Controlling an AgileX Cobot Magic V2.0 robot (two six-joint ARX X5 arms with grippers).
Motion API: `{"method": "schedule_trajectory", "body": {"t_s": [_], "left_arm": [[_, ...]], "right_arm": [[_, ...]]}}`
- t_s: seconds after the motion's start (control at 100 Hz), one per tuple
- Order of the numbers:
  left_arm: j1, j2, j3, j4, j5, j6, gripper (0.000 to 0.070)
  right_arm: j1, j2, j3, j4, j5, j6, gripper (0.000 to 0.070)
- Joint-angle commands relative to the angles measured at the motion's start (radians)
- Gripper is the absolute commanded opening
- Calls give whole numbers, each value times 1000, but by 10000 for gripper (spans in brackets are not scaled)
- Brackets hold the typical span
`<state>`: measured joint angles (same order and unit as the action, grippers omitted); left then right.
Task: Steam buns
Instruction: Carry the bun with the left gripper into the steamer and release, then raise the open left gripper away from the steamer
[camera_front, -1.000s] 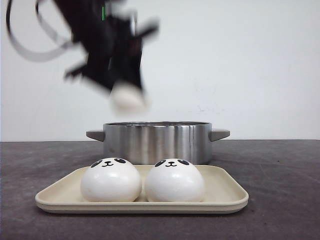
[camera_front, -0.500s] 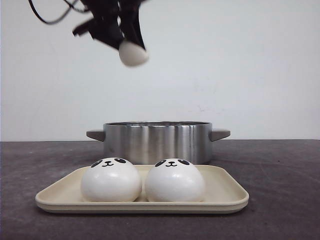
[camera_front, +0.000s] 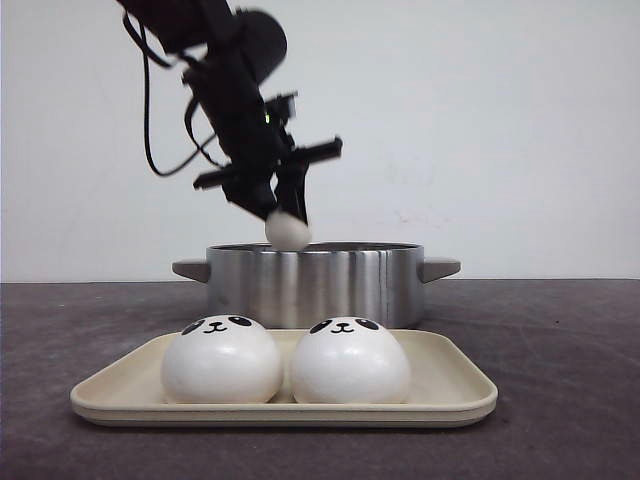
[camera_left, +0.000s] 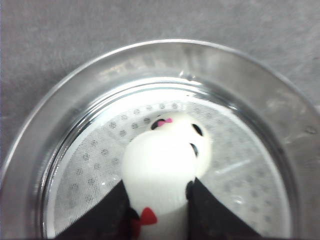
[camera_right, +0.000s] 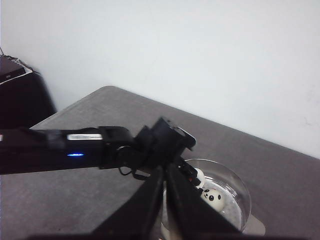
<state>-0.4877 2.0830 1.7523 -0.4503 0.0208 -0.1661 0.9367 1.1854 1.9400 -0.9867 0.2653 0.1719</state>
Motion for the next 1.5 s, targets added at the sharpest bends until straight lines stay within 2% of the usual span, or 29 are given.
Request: {"method": "schedule_trajectory", "body": {"t_s": [0.0,0.08,0.15,0.2,0.23,0.24,0.33,0.41,0.63,0.76,0.87,0.9,0.99,1.07,1.26,1.49], "left_arm": [[1,39,31,6,-7,16,7],[6,61,31,4,-8,15,13],[10,72,31,-7,-8,16,70],[11,76,31,-13,-7,16,178],[11,76,31,-16,-7,16,271],[11,76,31,-16,-7,17,325],[10,76,35,-11,-7,19,594],[11,76,43,-8,-7,20,683],[11,76,131,-40,-6,19,684],[10,76,272,-179,1,15,676],[5,63,388,-290,1,13,647],[4,50,409,-313,1,3,624],[3,-11,428,-344,1,-23,620],[0,-79,428,-358,1,-34,620],[-14,-266,428,-420,-5,2,620],[-26,-492,428,-500,-6,30,620]], "right_arm": [[12,10,18,-3,1,0,2],[12,10,18,-15,1,0,2],[12,10,18,-23,1,0,2],[12,10,18,-25,1,0,3],[12,10,18,-25,1,0,2],[12,10,18,-25,1,0,3],[12,10,18,-24,1,-1,3],[12,10,18,-24,2,-3,2],[12,10,18,-32,2,-4,2],[11,10,6,-48,9,-25,2],[6,10,-43,-55,85,-23,2],[1,10,-63,-55,98,-22,3],[-23,9,-136,-55,97,5,7],[-58,9,-216,-53,59,41,8],[-138,9,-453,10,-141,137,8],[-142,13,-694,161,-168,240,8]]}}
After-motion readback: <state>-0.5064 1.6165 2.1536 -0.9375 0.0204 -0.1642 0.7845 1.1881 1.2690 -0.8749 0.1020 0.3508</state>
